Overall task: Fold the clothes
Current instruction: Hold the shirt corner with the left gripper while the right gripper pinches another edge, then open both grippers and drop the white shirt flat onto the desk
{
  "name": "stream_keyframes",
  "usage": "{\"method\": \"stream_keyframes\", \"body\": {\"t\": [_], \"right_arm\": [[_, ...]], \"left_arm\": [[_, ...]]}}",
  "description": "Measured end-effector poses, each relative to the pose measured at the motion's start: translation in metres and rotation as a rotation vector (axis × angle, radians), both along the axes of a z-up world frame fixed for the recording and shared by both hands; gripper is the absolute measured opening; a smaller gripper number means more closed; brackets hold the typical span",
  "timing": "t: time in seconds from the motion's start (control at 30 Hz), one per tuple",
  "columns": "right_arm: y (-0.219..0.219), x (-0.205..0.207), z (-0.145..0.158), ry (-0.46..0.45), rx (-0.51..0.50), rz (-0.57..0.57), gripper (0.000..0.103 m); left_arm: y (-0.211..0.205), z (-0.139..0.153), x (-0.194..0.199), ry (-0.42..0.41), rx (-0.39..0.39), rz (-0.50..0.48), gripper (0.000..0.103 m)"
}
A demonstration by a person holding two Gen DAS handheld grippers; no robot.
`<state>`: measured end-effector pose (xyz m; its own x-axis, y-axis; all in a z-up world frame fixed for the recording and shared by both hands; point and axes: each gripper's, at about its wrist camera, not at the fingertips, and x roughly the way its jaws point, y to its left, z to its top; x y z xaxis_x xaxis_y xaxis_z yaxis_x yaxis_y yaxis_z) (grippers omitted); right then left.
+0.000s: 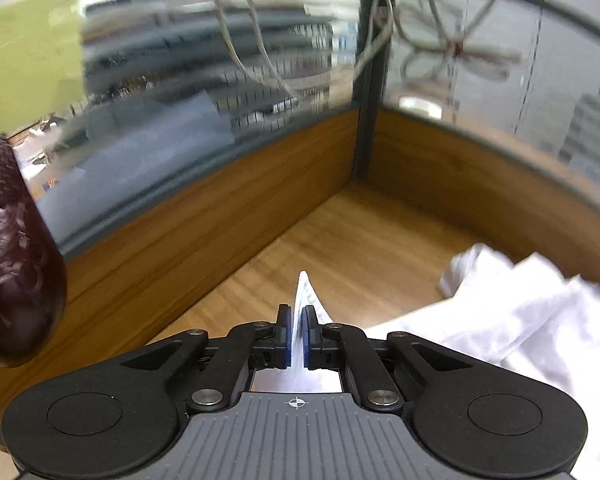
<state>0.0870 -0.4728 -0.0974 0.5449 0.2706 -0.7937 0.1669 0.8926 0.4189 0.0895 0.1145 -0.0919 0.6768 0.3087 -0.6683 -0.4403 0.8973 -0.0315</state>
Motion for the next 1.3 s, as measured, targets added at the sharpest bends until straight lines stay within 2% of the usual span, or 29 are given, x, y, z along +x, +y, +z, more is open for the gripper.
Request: {"method": "stream_keyframes", "body": {"t": [0.2, 0.33, 0.47, 0.5, 0.53, 0.6, 0.67, 0.73, 0.8, 0.87, 1.03, 1.17, 1.3], "right_arm": [[-0.003, -0.043, 0.063, -0.168, -0.031, -0.043, 0.001], [0.003, -0.033, 0.09, -0.24, -0.083, -0.006, 0.001], [0.023, 0.003, 0.079, -0.208, -0.197, 0.068, 0.002], [0.028, 0.011, 0.073, -0.191, -0.227, 0.082, 0.002], [0.032, 0.018, 0.067, -0.175, -0.257, 0.096, 0.004], [0.038, 0.025, 0.061, -0.162, -0.304, 0.112, 0.011], [0.041, 0.027, 0.06, -0.16, -0.335, 0.128, 0.025], [0.039, 0.018, 0.066, -0.172, -0.33, 0.133, 0.031], [0.037, 0.009, 0.073, -0.183, -0.325, 0.139, 0.034], [0.035, -0.001, 0.08, -0.195, -0.32, 0.145, 0.042], [0.027, -0.037, 0.091, -0.199, -0.307, 0.178, 0.049], [0.021, -0.069, 0.087, -0.184, -0.301, 0.223, 0.051], [0.012, -0.099, 0.076, -0.175, -0.284, 0.261, 0.053]], "left_arm": [[0.015, 0.014, -0.009, -0.085, -0.011, 0.057, 0.006], [0.025, 0.023, -0.015, -0.14, -0.018, 0.094, 0.006], [0.029, 0.011, -0.002, -0.089, -0.01, 0.074, 0.008], [0.03, 0.008, 0.0, -0.079, -0.01, 0.069, 0.011], [0.031, 0.005, 0.003, -0.069, -0.01, 0.063, 0.019], [0.03, 0.004, 0.005, -0.056, 0.003, 0.054, 0.02], [0.028, 0.008, 0.002, -0.056, 0.003, 0.022, 0.028], [0.023, 0.013, -0.003, -0.053, 0.005, -0.018, 0.045], [0.017, 0.018, -0.009, -0.039, 0.015, -0.07, 0.048], [0.009, 0.021, -0.016, -0.013, 0.023, -0.127, 0.05], [-0.017, 0.029, -0.044, 0.041, 0.004, -0.276, 0.059], [-0.043, 0.029, -0.075, 0.058, 0.021, -0.35, 0.065], [-0.071, 0.027, -0.105, 0.07, 0.038, -0.408, 0.068]]}}
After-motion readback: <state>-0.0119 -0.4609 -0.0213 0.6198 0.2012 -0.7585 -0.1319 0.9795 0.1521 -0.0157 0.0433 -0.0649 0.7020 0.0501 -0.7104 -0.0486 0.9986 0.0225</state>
